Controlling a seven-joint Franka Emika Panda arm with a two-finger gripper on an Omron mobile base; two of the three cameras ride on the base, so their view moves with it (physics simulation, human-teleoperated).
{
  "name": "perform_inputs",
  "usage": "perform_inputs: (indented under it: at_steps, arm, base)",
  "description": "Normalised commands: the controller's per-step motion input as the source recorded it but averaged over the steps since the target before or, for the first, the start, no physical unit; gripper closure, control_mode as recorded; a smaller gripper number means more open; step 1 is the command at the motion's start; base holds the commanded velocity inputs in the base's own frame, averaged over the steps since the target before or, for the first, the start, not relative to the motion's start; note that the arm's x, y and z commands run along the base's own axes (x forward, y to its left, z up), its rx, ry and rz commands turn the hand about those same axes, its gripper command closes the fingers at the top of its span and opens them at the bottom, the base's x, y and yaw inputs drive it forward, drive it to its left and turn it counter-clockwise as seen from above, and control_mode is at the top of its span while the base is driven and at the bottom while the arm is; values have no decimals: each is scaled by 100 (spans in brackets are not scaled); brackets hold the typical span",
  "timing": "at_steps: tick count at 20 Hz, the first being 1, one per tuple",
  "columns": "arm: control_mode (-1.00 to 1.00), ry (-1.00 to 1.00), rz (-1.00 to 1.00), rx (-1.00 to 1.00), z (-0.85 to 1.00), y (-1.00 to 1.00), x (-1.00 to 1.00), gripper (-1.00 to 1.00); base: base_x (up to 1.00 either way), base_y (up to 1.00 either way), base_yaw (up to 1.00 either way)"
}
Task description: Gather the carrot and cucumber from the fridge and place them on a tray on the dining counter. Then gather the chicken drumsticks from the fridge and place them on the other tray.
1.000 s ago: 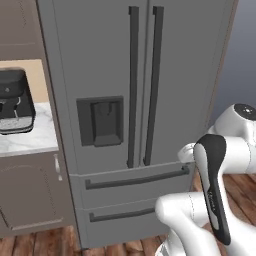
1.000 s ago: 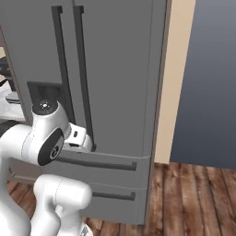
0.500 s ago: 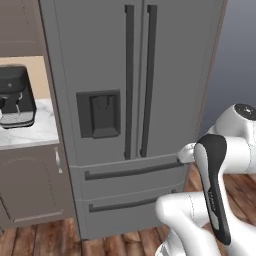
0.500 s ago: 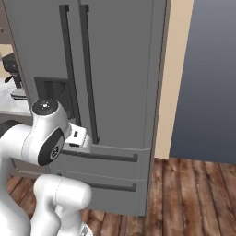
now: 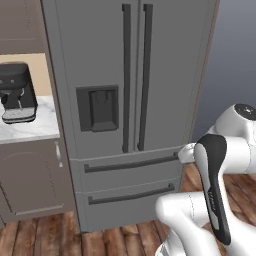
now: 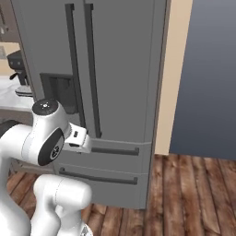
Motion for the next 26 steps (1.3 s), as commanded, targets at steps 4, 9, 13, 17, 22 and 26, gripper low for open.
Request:
perform_inputs:
  at_steps: [4,9,13,17,22,26]
  arm:
    - [-100,-2,0,0,0,2,0,-100]
    - [-100,-10,0,0,0,36,24,-100]
    - [-100,-5,-2,0,0,42,57,-100]
    - [-100,-8,-4,0,0,16,65,-100]
    - [-100,-9,-5,0,2,-2,73,-100]
    - [-100,0,0,0,7,0,75,-100]
  base:
    - [-11,5,0]
    - [0,0,0]
    - [0,0,0]
    - [0,0,0]
    - [0,0,0]
    - [0,0,0]
